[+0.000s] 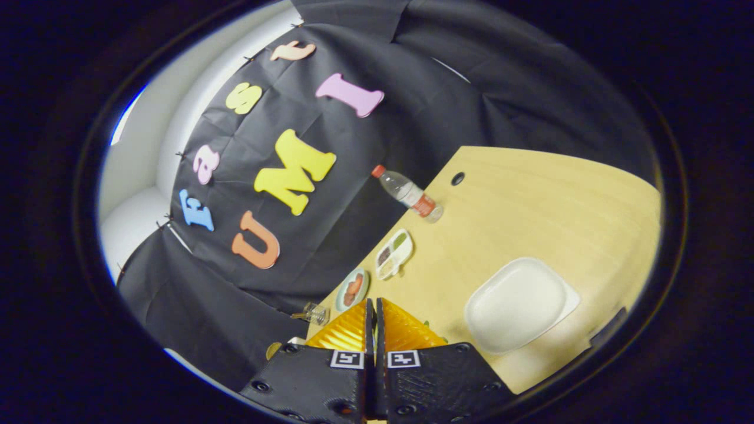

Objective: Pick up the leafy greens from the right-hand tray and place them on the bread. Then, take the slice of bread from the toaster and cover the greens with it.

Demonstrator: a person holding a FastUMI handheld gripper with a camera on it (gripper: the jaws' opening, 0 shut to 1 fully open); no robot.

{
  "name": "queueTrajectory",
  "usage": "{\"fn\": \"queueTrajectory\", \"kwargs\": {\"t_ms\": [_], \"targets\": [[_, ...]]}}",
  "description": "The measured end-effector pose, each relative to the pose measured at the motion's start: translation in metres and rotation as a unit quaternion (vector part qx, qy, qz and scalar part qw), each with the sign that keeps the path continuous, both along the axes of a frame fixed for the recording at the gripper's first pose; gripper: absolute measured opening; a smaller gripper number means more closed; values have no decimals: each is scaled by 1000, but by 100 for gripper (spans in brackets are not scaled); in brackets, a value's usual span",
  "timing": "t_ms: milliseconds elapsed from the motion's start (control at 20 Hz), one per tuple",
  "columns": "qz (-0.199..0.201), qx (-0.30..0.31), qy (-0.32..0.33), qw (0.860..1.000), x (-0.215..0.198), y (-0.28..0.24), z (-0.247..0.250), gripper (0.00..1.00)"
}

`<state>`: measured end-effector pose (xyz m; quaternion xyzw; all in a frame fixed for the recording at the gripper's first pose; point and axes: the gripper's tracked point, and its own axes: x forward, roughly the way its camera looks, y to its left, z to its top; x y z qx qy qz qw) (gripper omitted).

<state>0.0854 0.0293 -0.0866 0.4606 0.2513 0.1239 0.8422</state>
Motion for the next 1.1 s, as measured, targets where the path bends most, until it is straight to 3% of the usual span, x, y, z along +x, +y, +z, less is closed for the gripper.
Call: {"fn": "queueTrajectory", "kwargs": {"t_ms": [350, 550, 800, 1100], "targets": [[67, 34, 14, 997, -2, 123, -13, 0], [79, 58, 32, 995, -1, 158, -31, 0], [60, 58, 66, 994, 5, 155, -65, 0], [39, -27, 84, 995, -1, 120, -104, 0]]}}
